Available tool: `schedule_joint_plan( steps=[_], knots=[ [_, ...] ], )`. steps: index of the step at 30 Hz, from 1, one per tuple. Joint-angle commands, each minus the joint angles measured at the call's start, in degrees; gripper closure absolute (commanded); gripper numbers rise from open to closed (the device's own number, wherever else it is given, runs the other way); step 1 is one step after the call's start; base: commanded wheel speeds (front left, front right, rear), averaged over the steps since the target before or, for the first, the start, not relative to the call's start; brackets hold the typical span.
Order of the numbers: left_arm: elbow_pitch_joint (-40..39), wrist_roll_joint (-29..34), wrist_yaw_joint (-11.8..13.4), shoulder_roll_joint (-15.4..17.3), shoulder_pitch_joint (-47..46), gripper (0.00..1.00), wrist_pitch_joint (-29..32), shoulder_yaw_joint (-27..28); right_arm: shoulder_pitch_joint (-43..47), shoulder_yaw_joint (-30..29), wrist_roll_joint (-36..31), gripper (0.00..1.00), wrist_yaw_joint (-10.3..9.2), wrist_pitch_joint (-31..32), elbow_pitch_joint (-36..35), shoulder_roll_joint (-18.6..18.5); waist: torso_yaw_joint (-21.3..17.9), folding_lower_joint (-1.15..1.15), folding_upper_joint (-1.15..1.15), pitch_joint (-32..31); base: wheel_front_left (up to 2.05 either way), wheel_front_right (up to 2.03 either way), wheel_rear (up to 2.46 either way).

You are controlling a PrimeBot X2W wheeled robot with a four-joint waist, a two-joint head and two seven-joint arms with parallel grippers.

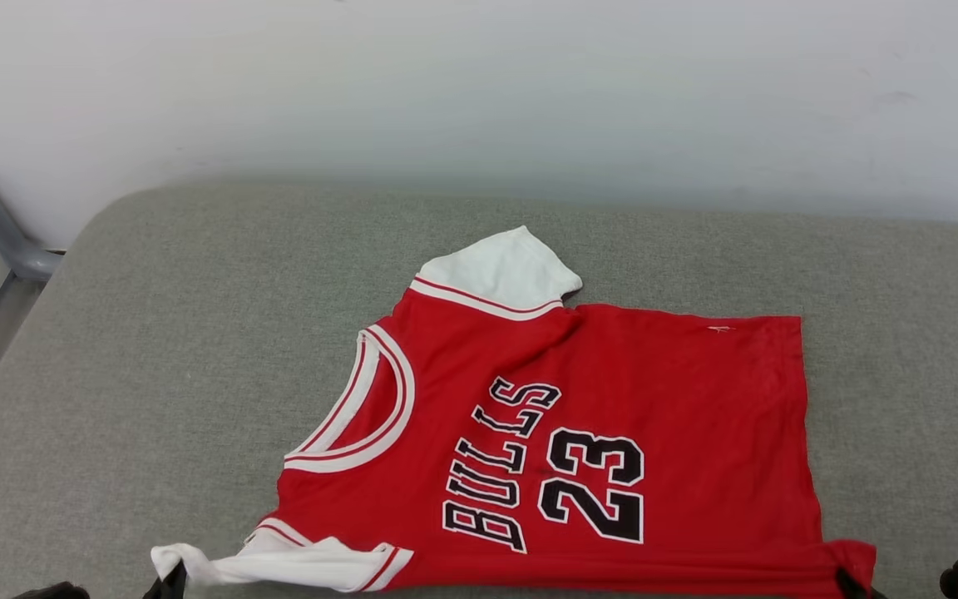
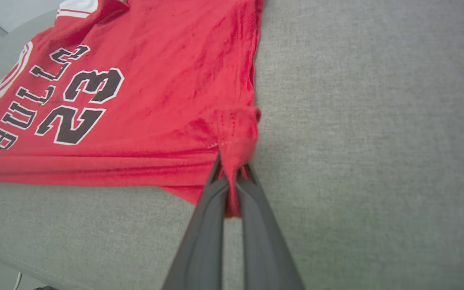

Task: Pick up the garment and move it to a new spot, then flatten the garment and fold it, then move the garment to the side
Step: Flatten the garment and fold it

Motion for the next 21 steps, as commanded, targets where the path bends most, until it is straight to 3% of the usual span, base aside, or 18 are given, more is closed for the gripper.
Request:
schedule_joint_plan(
  steps=[1, 5, 11, 21],
  knots=[
    [-2.4, -0.1, 2.2, 1.8, 1.9, 1.0, 0.4, 2.1, 2.4, -2.7, -1.6, 1.0, -0.8, 1.4, -3.1, 0.8, 0.0, 0.02, -0.01, 0.1, 0.0, 0.0, 0.0],
    [-6.5, 0.6, 3.0, 2.6, 2.4, 1.0, 1.8, 1.4, 4.4, -4.2, -3.7, 1.0, -0.77, 4.5, -7.5, 3.2, -0.1, 0.02, -0.01, 0.2, 0.0, 0.0, 0.0],
    [-7.0, 1.6, 1.8, 1.9, -2.6, 1.0, 2.5, -0.6, 2.2, -3.8, -5.4, 1.0, -0.53, 7.1, -10.7, 4.6, -0.9, 0.02, -0.01, 1.0, 0.0, 0.0, 0.0],
    [2.6, 3.5, -3.6, -3.0, -18.0, 1.0, 1.0, -5.6, -5.9, -0.6, -6.1, 1.0, -0.49, 7.2, -8.9, 3.5, -1.7, 0.02, -0.01, 6.6, 0.0, 0.0, 0.0]
  ],
)
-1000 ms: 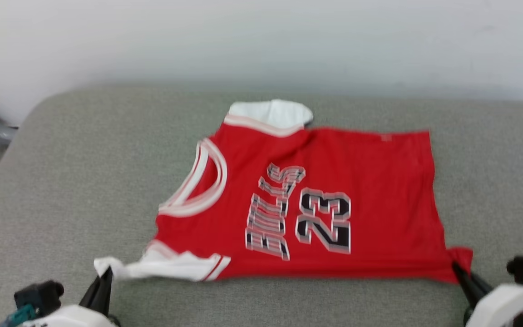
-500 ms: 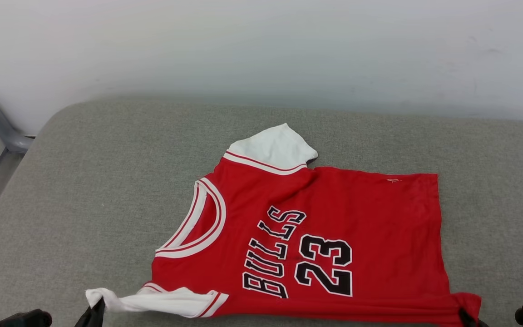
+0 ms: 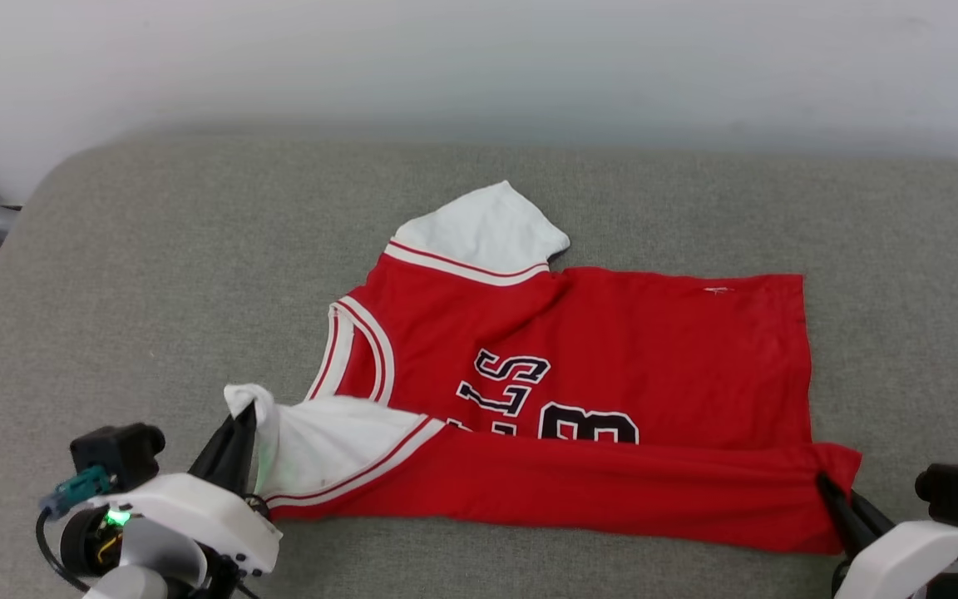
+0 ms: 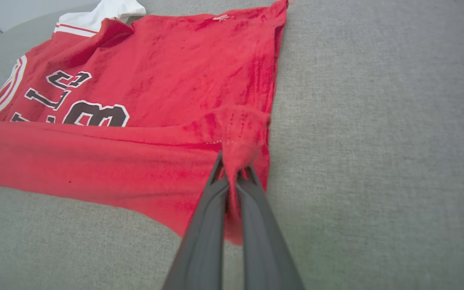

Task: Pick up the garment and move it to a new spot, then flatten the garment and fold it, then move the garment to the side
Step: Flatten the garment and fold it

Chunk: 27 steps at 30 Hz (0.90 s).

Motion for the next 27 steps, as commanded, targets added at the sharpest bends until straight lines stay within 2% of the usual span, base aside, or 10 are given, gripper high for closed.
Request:
schedule_joint_plan(
  steps=[1, 13, 14, 16, 18, 21, 22, 23, 24, 27],
  knots=[
    [1.5, 0.3, -0.6, -0.5, -2.0, 1.0, -0.7, -0.2, -1.6, 0.3, 0.3, 1.0, -0.11, -0.4, 0.7, -0.5, -0.2, -0.01, 0.0, 1.7, 0.0, 0.0, 0.0],
    [18.8, 0.4, -7.7, -4.9, -13.8, 1.0, -2.6, -3.5, -9.5, 6.6, 2.1, 1.0, -0.11, -5.0, 13.2, -3.8, -1.4, -0.01, 0.0, 6.7, 0.0, 0.0, 0.0],
    [20.3, 0.2, -8.3, -5.0, -14.2, 1.0, -2.3, -3.8, -10.0, 7.2, 2.4, 0.93, -0.11, -5.6, 14.6, -3.9, -1.5, -0.01, 0.0, 6.7, 0.0, 0.0, 0.0],
    [22.6, 0.1, -9.2, -5.5, -14.6, 1.0, -2.1, -4.4, -10.7, 8.3, 3.0, 0.63, -0.11, -6.7, 16.9, -4.3, -1.7, -0.01, 0.0, 6.4, 0.0, 0.0, 0.0],
    [24.5, -0.3, -9.8, -5.8, -15.2, 1.0, -2.0, -4.8, -11.4, 8.9, 3.6, 0.0, -0.12, -8.0, 18.7, -4.6, -1.7, -0.01, 0.0, 5.9, 0.0, 0.0, 0.0],
    [26.7, -0.6, -10.3, -6.3, -15.4, 1.0, -2.9, -4.7, -12.3, 9.2, 4.8, 0.0, -0.12, -11.9, 19.5, -5.0, -1.6, -0.01, 0.0, 4.6, 0.0, 0.0, 0.0],
    [27.4, -0.8, -10.4, -6.3, -15.5, 0.82, -3.0, -4.7, -12.6, 9.1, 4.9, 0.0, -0.11, -13.7, 19.4, -5.0, -1.5, -0.01, 0.0, 4.1, 0.0, 0.0, 0.0],
    [27.8, -0.9, -10.3, -6.2, -15.7, 0.52, -3.3, -4.5, -12.9, 8.7, 4.9, 0.0, -0.1, -15.7, 19.0, -4.9, -1.5, -0.01, 0.0, 3.7, 0.0, 0.0, 0.0],
    [28.2, -0.9, -10.2, -6.2, -15.9, 0.0, -3.6, -4.3, -12.9, 8.4, 4.8, 0.0, -0.09, -17.4, 18.8, -4.6, -1.4, -0.01, 0.0, 3.2, 0.0, 0.0, 0.0],
    [29.0, -0.8, -9.8, -5.6, -15.9, 0.0, -4.3, -3.9, -12.9, 7.5, 3.4, 0.0, -0.09, -21.8, 17.8, -3.8, -1.6, -0.01, 0.0, 1.6, 0.0, 0.0, 0.0]
  ],
)
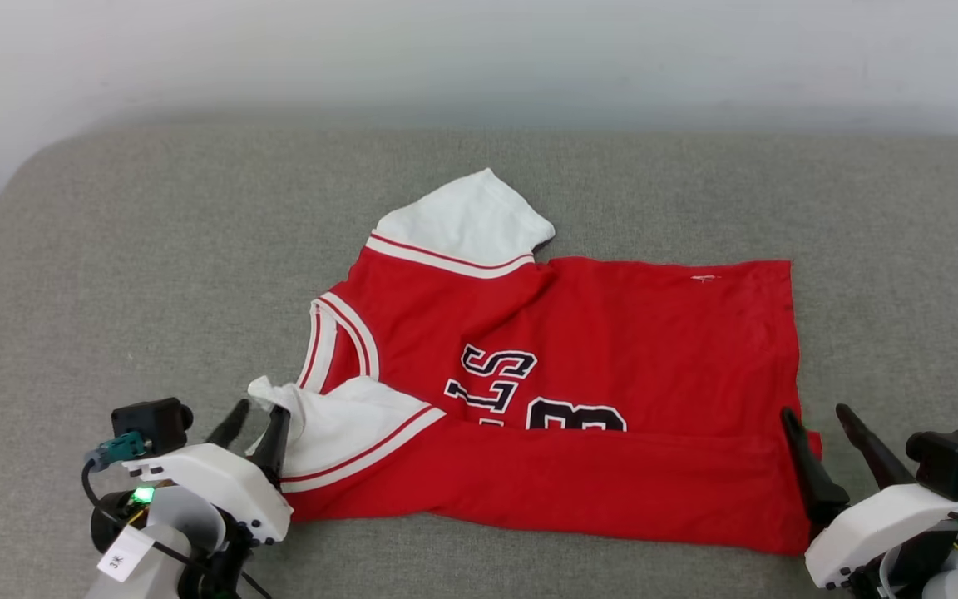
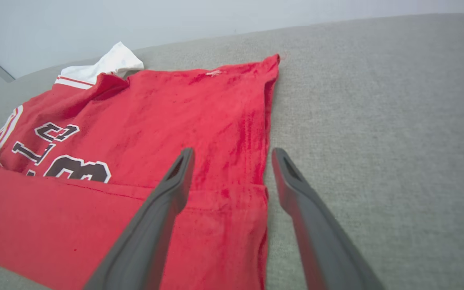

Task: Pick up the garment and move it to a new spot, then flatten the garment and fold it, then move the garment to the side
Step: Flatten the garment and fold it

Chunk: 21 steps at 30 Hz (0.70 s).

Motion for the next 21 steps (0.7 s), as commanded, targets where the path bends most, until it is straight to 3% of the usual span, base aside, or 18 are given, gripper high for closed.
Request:
schedule_joint_plan(
  steps=[1, 9, 11, 12, 16, 21],
  knots=[
    [0.2, -0.2, 0.4, 0.6, -0.6, 0.0, -0.4, 0.4, -0.9, -0.3, -0.9, 0.0, -0.07, -1.6, -0.9, 0.6, -0.2, 0.0, 0.0, -1.4, 0.0, 0.0, 0.0],
    [-3.1, -0.1, 2.4, 5.9, 0.7, 0.0, 3.8, 1.2, 1.3, -1.6, -3.9, 0.0, -0.07, -3.3, -5.0, 3.7, -1.0, 0.0, 0.0, -5.2, 0.0, 0.0, 0.0],
    [-5.3, -1.0, 2.2, 7.6, 0.5, 0.0, 7.9, 1.0, 2.0, -2.2, -4.6, 0.0, -0.08, -2.8, -6.2, 4.4, -0.9, 0.0, 0.0, -5.7, 0.0, 0.0, 0.0],
    [-7.8, -2.5, 1.9, 9.2, 0.6, 0.0, 13.3, 0.8, 2.5, -2.4, -5.2, 0.0, -0.07, -2.1, -7.3, 5.0, -0.8, 0.0, 0.0, -6.0, 0.0, 0.0, 0.0],
    [-13.2, -7.3, 2.5, 11.9, 1.5, 0.0, 25.4, 0.6, 3.6, -3.1, -5.9, 0.0, -0.07, -1.2, -9.2, 5.9, -0.8, 0.0, 0.0, -6.0, 0.0, 0.0, 0.0],
    [-19.0, -11.4, 6.4, 14.5, 2.8, 0.0, 36.4, 0.7, 4.0, -3.2, -6.2, 0.0, -0.07, 0.0, -10.8, 6.7, -1.3, 0.0, 0.0, -4.6, 0.0, 0.0, 0.0]
  ],
)
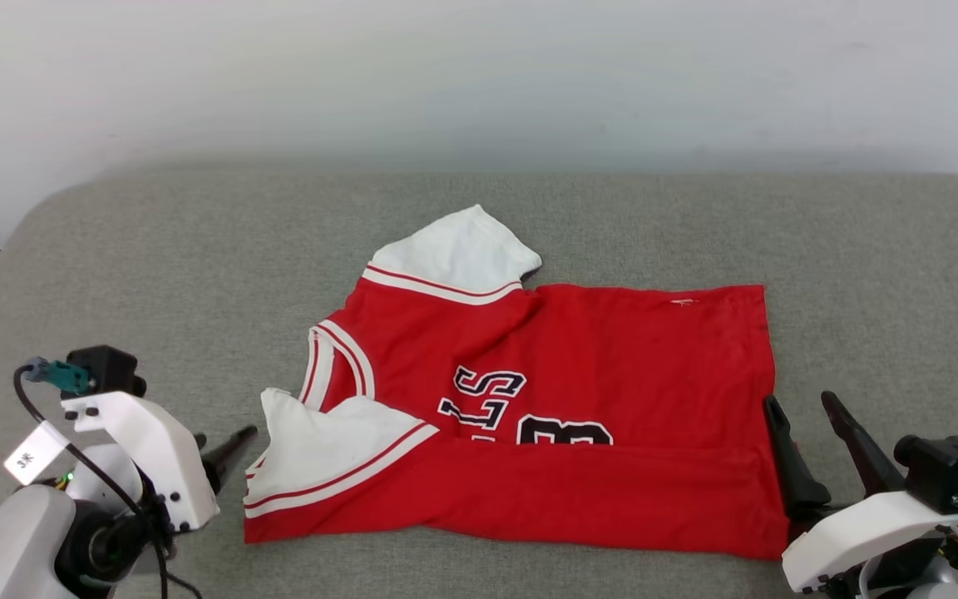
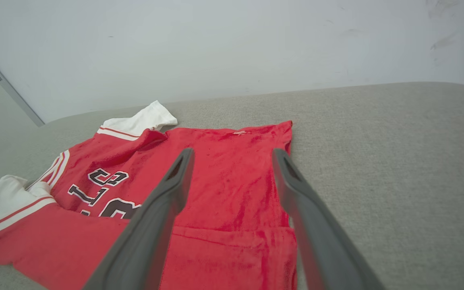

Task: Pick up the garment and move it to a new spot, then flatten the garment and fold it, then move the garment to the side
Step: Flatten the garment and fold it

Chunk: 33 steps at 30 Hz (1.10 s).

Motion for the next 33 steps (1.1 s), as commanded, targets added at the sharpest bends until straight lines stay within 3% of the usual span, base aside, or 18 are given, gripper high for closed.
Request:
schedule_joint_plan(
  steps=[1, 8, 14, 15, 16, 17, 18, 22, 27, 33],
  knots=[
    [-1.4, -0.9, 1.8, 0.7, 1.6, 0.0, 3.1, -0.3, 0.0, -0.2, -0.3, 0.0, -0.07, 0.4, -0.7, 0.4, -0.5, 0.01, 0.0, 1.0, 0.0, 0.0, 0.0],
    [-3.5, -2.2, 5.9, 1.2, 4.1, 0.0, 8.5, -1.4, -1.0, -0.3, 0.2, 0.0, -0.07, 0.9, -1.7, 1.0, -2.2, 0.01, 0.0, 4.3, 0.0, 0.0, 0.0],
    [-1.5, -2.2, 5.7, -0.6, 5.2, 0.0, 9.2, -3.3, -1.2, -1.3, 0.7, 0.0, -0.07, 1.8, -1.0, 1.2, -3.1, 0.01, 0.0, 6.5, 0.0, 0.0, 0.0],
    [-1.2, -2.5, 5.4, -1.2, 5.3, 0.06, 9.5, -3.9, -1.2, -1.7, 1.0, 0.0, -0.07, 2.0, -0.9, 1.1, -3.2, 0.01, 0.0, 6.7, 0.0, 0.0, 0.0],
    [-0.8, -2.8, 5.0, -1.8, 5.3, 0.53, 9.7, -4.3, -1.2, -2.1, 1.2, 0.0, -0.07, 2.4, -0.7, 0.9, -3.2, 0.01, 0.0, 6.9, 0.0, 0.0, 0.0],
    [-0.4, -2.7, 4.6, -2.3, 5.2, 0.91, 9.4, -4.5, -1.0, -2.7, 1.6, 0.0, -0.07, 2.8, -0.6, 0.6, -3.2, 0.01, 0.0, 7.0, 0.0, 0.0, 0.0],
    [0.0, -2.9, 4.1, -2.8, 5.0, 1.0, 9.3, -4.8, -0.9, -3.4, 1.8, 0.0, -0.07, 3.4, -0.4, 0.3, -3.2, 0.01, 0.0, 7.1, 0.0, 0.0, 0.0],
    [0.6, -2.5, 3.0, -3.1, 4.5, 1.0, 8.2, -4.9, -0.4, -4.7, 3.6, 0.0, -0.07, 7.1, 0.2, -0.7, -2.9, 0.01, 0.0, 7.0, 0.0, 0.0, 0.0],
    [-0.3, -0.7, 2.2, -1.9, 3.1, 1.0, 5.2, -4.1, 0.6, -4.9, 6.7, 0.0, -0.06, 16.5, 0.3, -4.3, -2.3, 0.01, 0.0, 5.6, 0.0, 0.0, 0.0],
    [-4.4, 0.9, 3.5, -0.7, 4.0, 1.0, 3.0, -3.5, 1.2, -3.2, 10.0, 0.0, -0.06, 30.5, -1.6, -7.5, -1.4, 0.01, 0.0, 4.1, 0.0, 0.0, 0.0]
  ],
)
